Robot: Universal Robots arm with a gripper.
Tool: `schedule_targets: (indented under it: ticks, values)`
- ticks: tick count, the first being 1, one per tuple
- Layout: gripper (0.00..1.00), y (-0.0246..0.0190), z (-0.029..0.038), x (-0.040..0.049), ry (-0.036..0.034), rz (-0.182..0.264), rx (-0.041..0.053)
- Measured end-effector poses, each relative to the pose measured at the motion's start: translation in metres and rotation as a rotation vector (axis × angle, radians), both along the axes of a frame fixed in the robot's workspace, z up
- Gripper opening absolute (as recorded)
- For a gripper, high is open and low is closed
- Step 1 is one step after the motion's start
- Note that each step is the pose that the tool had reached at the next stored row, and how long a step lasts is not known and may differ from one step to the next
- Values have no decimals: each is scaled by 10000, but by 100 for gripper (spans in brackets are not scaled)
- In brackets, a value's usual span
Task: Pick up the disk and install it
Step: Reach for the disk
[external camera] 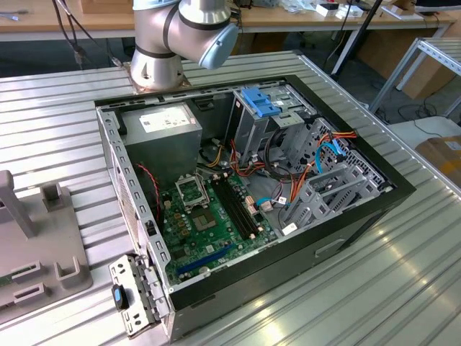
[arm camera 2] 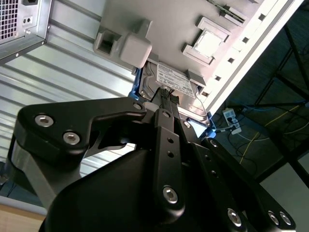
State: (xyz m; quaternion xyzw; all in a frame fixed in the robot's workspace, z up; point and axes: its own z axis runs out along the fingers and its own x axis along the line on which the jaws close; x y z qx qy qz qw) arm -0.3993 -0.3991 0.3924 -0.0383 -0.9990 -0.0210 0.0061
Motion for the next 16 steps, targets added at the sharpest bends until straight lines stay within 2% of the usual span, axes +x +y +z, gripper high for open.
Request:
schedule_targets:
  ticks: [2,6,11,16]
  values:
    - [11,0,0,-6,0,-1,0]
    - [11,0,0,-82,0,0,0]
    - [11,0,0,-264,0,0,0]
    - [11,0,0,-280,0,0,0]
